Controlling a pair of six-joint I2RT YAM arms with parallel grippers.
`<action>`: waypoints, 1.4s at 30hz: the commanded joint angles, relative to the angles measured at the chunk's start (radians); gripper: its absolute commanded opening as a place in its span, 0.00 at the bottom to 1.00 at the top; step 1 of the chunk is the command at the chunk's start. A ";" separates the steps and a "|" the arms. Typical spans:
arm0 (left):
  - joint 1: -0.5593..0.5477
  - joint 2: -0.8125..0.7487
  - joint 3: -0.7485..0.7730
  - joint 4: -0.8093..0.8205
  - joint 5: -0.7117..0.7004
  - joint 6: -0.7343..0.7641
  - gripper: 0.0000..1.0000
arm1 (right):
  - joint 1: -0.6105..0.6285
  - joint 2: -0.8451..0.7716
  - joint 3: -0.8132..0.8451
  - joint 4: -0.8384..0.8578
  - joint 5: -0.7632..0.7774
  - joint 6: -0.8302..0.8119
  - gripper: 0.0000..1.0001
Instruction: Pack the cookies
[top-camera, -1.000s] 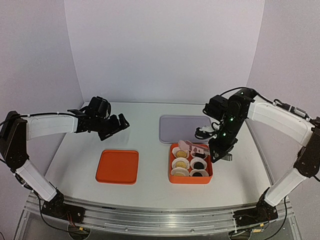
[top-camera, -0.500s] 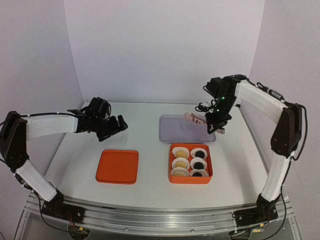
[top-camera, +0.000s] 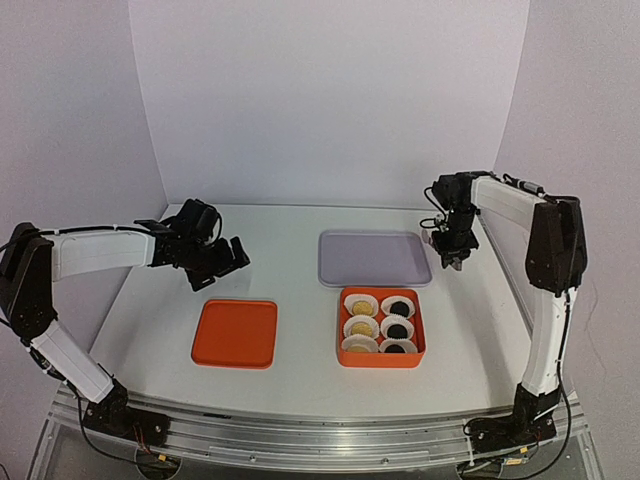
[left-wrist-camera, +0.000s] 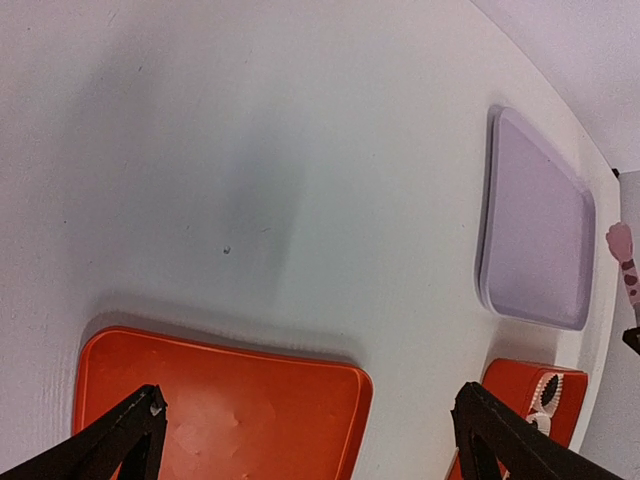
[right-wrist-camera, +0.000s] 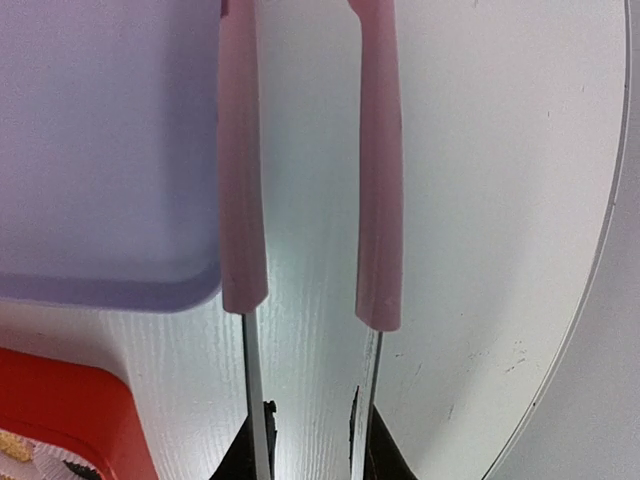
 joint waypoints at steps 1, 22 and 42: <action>0.004 -0.039 -0.026 -0.043 -0.036 -0.034 1.00 | -0.009 -0.068 -0.091 0.065 0.148 0.099 0.21; 0.007 -0.148 -0.202 -0.233 -0.072 -0.152 0.98 | -0.026 -0.189 -0.494 0.162 0.113 0.269 0.55; 0.038 0.047 -0.273 -0.148 -0.021 -0.040 0.42 | -0.025 -0.564 -0.617 0.253 -0.071 0.295 0.92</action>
